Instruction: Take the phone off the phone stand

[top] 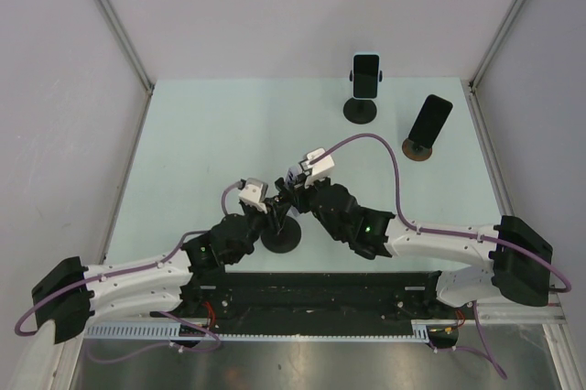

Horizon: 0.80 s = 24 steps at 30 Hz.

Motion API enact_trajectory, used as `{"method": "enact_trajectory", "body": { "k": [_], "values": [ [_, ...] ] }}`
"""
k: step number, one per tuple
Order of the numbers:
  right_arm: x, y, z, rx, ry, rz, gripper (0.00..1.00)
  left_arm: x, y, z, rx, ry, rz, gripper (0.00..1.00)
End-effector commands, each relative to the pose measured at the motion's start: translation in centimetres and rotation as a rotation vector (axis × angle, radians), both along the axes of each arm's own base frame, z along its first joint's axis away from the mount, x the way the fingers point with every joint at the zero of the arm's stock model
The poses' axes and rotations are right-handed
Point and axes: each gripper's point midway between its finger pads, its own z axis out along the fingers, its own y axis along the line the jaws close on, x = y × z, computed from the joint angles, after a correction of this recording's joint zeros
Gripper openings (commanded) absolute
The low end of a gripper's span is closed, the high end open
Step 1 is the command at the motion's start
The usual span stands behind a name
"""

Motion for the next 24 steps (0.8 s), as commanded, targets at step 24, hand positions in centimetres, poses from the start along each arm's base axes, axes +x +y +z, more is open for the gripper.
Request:
{"method": "enact_trajectory", "body": {
  "k": [24],
  "values": [
    [7.0, -7.5, 4.5, -0.062, -0.155, -0.315, 0.0, -0.4, 0.9, 0.2, 0.092, -0.048, 0.001, 0.0]
  ]
}}
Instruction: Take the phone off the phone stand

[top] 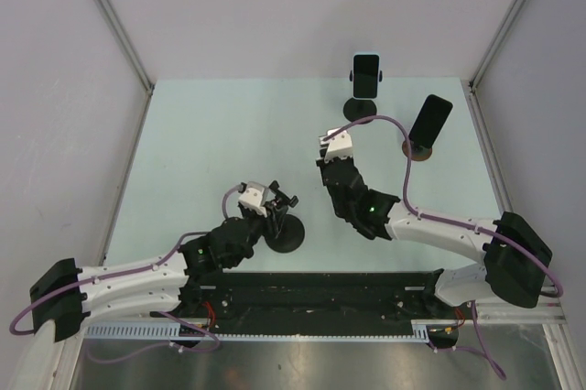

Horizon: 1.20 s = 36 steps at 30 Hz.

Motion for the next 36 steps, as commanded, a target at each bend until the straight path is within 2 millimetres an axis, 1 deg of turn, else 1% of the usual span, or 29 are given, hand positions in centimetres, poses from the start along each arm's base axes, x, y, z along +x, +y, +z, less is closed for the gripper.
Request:
{"method": "enact_trajectory", "body": {
  "k": [1, 3, 4, 5, 7, 8, 9, 12, 13, 17, 18, 19, 20, 21, 22, 23, 24, 26, 27, 28, 29, 30, 32, 33, 35, 36],
  "values": [
    [-0.1, 1.6, 5.7, 0.139, -0.127, 0.093, 0.0, 0.1, 0.0, 0.6, 0.046, -0.061, -0.037, 0.0],
    [-0.2, 1.4, 6.0, 0.119, -0.138, 0.107, 0.0, 0.1, -0.6, 1.3, 0.042, -0.098, -0.071, 0.0],
    [-0.4, 1.4, 6.2, 0.113, -0.143, 0.123, 0.0, 0.3, -0.7, 1.4, 0.048, -0.107, -0.078, 0.0],
    [-0.7, 1.0, 6.5, 0.118, -0.15, 0.132, 0.0, 0.5, -1.0, 2.1, 0.028, -0.127, -0.085, 0.0],
    [-1.2, 0.9, 6.8, 0.124, -0.155, 0.158, 0.0, 0.9, -1.4, 2.2, 0.031, -0.145, -0.126, 0.0],
    [-1.6, 0.4, 7.6, 0.141, -0.169, 0.164, 0.0, 1.3, -1.6, 3.0, 0.0, -0.163, -0.132, 0.0],
    [-1.8, 0.2, 7.2, 0.137, -0.163, 0.17, 0.0, 1.7, -1.6, 3.3, -0.014, -0.168, -0.136, 0.0],
    [-2.5, -0.9, 7.6, 0.146, -0.171, 0.17, 0.0, 3.4, -1.4, 4.6, -0.021, -0.217, -0.123, 0.0],
    [-2.6, -1.2, 7.7, 0.149, -0.17, 0.171, 0.0, 4.3, -1.3, 5.1, -0.019, -0.228, -0.106, 0.0],
    [-3.3, -2.2, 8.0, 0.153, -0.172, 0.172, 0.0, 6.6, -1.0, 5.8, -0.008, -0.243, -0.082, 0.0],
    [-3.5, -2.5, 8.3, 0.16, -0.175, 0.177, 0.0, 7.3, -0.8, 5.3, 0.024, -0.241, -0.073, 0.0],
    [-3.6, -2.7, 8.3, 0.161, -0.175, 0.177, 0.0, 7.9, -0.8, 5.9, 0.029, -0.255, -0.061, 0.01],
    [-3.7, -2.8, 8.3, 0.16, -0.174, 0.18, 0.0, 8.4, -0.6, 5.8, 0.048, -0.26, -0.049, 0.01],
    [-3.9, -3.0, 8.5, 0.168, -0.178, 0.185, 0.0, 9.3, -0.3, 5.3, 0.067, -0.249, -0.028, 0.0],
    [-4.0, -3.0, 8.5, 0.167, -0.177, 0.189, 0.0, 9.8, -0.2, 6.1, 0.061, -0.261, -0.019, 0.0],
    [-4.0, -3.1, 8.4, 0.165, -0.174, 0.187, 0.0, 10.3, -0.2, 6.3, 0.071, -0.269, -0.021, 0.0],
    [-4.0, -3.2, 8.5, 0.166, -0.174, 0.19, 0.0, 11.0, 0.2, 6.6, 0.074, -0.276, -0.006, 0.0],
    [-4.1, -3.2, 8.5, 0.17, -0.17, 0.194, 0.0, 12.0, 0.1, 7.2, 0.08, -0.287, -0.009, 0.0],
    [-4.2, -3.2, 8.6, 0.173, -0.172, 0.2, 0.0, 12.7, 0.4, 8.1, 0.071, -0.299, -0.007, 0.0],
    [-4.3, -3.3, 8.8, 0.176, -0.175, 0.202, 0.0, 13.3, 0.4, 7.6, 0.079, -0.289, -0.015, 0.0],
    [-4.4, -3.3, 8.6, 0.174, -0.17, 0.206, 0.0, 13.7, 0.6, 7.7, 0.08, -0.289, -0.015, 0.0],
    [-4.4, -3.4, 8.7, 0.173, -0.17, 0.203, 0.0, 14.6, 1.3, 7.9, 0.079, -0.289, -0.003, 0.0],
    [-4.6, -3.7, 8.7, 0.175, -0.165, 0.203, 0.0, 15.5, 2.1, 7.5, 0.087, -0.275, 0.022, 0.0],
    [-4.6, -3.7, 8.7, 0.174, -0.162, 0.204, 0.0, 16.4, 3.0, 7.8, 0.092, -0.279, 0.058, 0.0],
    [-4.8, -4.0, 8.7, 0.172, -0.158, 0.203, 0.0, 17.3, 3.9, 7.5, 0.097, -0.267, 0.091, 0.0],
    [-4.9, -4.0, 8.6, 0.171, -0.154, 0.207, 0.0, 18.2, 5.1, 7.8, 0.093, -0.266, 0.131, 0.0]
  ]
}}
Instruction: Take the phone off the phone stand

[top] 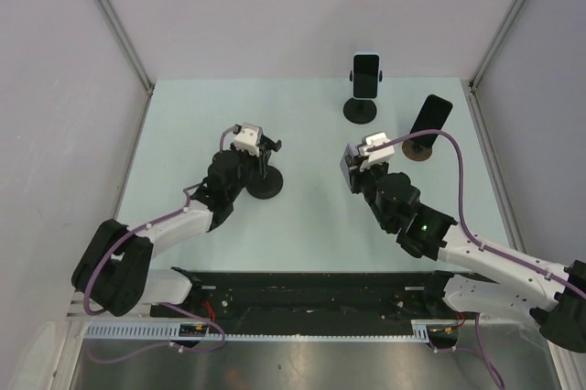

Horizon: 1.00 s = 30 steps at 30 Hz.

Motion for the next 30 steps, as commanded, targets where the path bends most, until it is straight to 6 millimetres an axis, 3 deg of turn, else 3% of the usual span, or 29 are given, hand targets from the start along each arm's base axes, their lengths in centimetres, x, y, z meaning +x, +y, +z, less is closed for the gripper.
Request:
{"method": "enact_trajectory", "body": {
  "k": [1, 9, 12, 16, 17, 23, 30],
  "values": [
    [-0.5, -0.7, 2.6, 0.083, -0.044, -0.001, 0.0, 3.7, 1.9, 6.7, -0.076, -0.179, 0.068, 0.0],
    [-1.0, -1.3, 2.1, 0.067, -0.022, 0.0, 0.0, 10.3, 12.0, 7.7, -0.076, -0.164, 0.357, 0.0],
    [-1.2, -1.3, 2.1, 0.064, -0.02, 0.009, 0.0, 11.9, 15.4, 8.1, -0.036, -0.165, 0.418, 0.0],
    [-1.3, -1.4, 2.0, 0.06, -0.017, 0.014, 0.0, 13.6, 19.6, 6.9, -0.051, -0.121, 0.466, 0.0],
    [-1.3, -1.2, 2.0, 0.062, -0.017, 0.021, 0.0, 13.8, 21.8, 6.5, -0.053, -0.112, 0.504, 0.0],
    [-1.6, -0.8, 1.7, 0.067, -0.001, 0.042, 0.0, 16.1, 25.2, 5.9, -0.039, -0.091, 0.523, 0.0],
    [-1.9, -0.6, 1.3, 0.065, 0.015, 0.053, 0.0, 18.0, 28.6, 6.7, 0.008, -0.107, 0.579, 0.02]
  ]
}}
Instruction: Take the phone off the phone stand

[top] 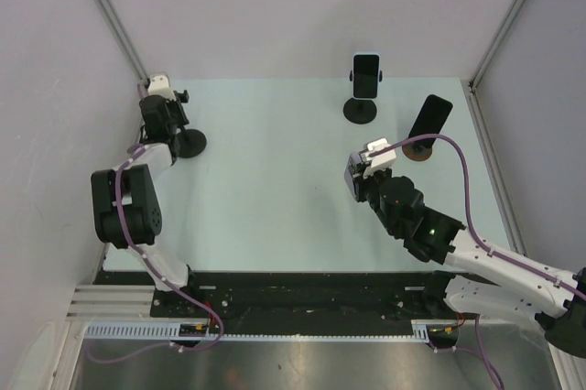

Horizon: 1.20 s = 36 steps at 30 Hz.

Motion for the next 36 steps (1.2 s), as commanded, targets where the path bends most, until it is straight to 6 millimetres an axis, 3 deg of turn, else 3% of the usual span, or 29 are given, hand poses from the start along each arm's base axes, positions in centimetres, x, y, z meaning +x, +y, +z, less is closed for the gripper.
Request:
{"method": "enact_trajectory", "body": {
  "k": [1, 7, 13, 17, 23, 26, 30, 31, 32, 33, 34, 36],
  "values": [
    [-0.3, 0.4, 3.0, 0.106, -0.051, 0.009, 0.0, 2.5, 1.5, 6.3, 0.048, -0.168, -0.027, 0.02],
    [-0.4, 0.7, 2.8, 0.1, -0.047, 0.023, 0.0, 2.9, 2.2, 4.5, 0.047, -0.134, -0.014, 0.08],
    [-0.5, 0.9, 2.6, 0.107, -0.038, 0.031, 0.0, 2.0, 1.1, 2.6, 0.027, -0.095, -0.032, 0.4],
    [-0.7, 1.1, 2.6, 0.118, -0.031, 0.042, 0.0, 1.3, 0.9, 3.3, 0.03, -0.107, -0.018, 0.66],
    [-0.9, 1.2, 2.7, 0.127, -0.023, 0.053, 0.0, -0.3, 1.4, 5.5, 0.028, -0.147, 0.057, 0.96],
    [-1.0, 1.6, 2.5, 0.136, -0.015, 0.07, 0.0, -1.7, 1.0, 6.9, -0.025, -0.187, 0.123, 1.0],
    [-0.9, 2.2, 2.5, 0.159, -0.008, 0.08, 0.0, -3.8, -1.5, 9.1, -0.071, -0.245, 0.164, 1.0],
    [-0.9, 2.3, 2.4, 0.166, -0.003, 0.081, 0.0, -4.5, -2.3, 10.7, -0.069, -0.281, 0.163, 1.0],
    [-0.9, 2.3, 2.5, 0.173, 0.0, 0.079, 0.0, -4.8, -4.3, 11.3, -0.07, -0.292, 0.145, 1.0],
    [-0.8, 2.2, 2.4, 0.176, 0.004, 0.075, 0.0, -5.3, -5.1, 11.5, -0.069, -0.296, 0.137, 1.0],
    [-0.8, 2.1, 2.2, 0.186, 0.016, 0.069, 0.0, -6.2, -5.9, 13.0, -0.072, -0.331, 0.128, 1.0],
    [-0.6, 1.8, 1.9, 0.19, 0.031, 0.055, 0.0, -7.4, -8.5, 13.2, -0.077, -0.336, 0.09, 1.0]
  ]
}}
